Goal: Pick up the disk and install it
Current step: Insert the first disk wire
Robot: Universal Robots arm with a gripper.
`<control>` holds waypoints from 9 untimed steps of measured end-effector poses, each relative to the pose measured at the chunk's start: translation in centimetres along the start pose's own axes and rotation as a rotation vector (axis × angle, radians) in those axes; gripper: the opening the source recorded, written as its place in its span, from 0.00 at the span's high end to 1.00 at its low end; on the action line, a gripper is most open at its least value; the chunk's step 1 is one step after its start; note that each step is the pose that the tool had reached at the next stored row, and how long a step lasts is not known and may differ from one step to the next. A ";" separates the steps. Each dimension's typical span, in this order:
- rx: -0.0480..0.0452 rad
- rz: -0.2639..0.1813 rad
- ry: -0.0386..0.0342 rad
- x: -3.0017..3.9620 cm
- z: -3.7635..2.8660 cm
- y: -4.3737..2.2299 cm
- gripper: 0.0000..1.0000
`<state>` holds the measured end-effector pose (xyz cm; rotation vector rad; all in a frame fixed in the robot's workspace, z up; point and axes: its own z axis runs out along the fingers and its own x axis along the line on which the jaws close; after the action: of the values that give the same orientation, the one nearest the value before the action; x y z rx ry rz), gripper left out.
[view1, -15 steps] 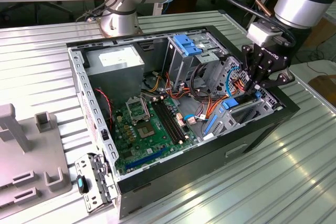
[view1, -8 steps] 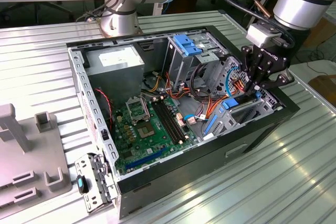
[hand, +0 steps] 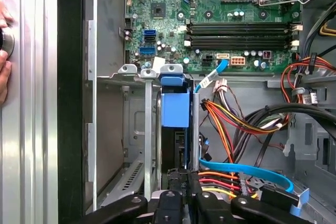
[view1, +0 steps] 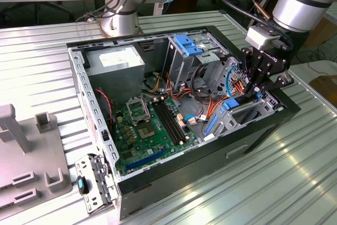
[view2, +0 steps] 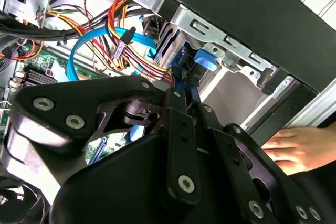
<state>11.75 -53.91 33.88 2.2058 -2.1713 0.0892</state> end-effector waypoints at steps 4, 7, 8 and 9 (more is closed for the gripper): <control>0.0000 0.000 -0.0011 0.00 0.03 0.00 0.82; 0.0000 0.000 -0.0003 0.04 -0.53 -0.01 0.76; 0.0000 0.000 -0.0007 0.06 -0.86 -0.01 0.76; 0.0000 0.000 -0.0003 0.09 -1.12 -0.01 0.76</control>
<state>11.75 -53.92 35.00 2.2059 -2.1714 0.0889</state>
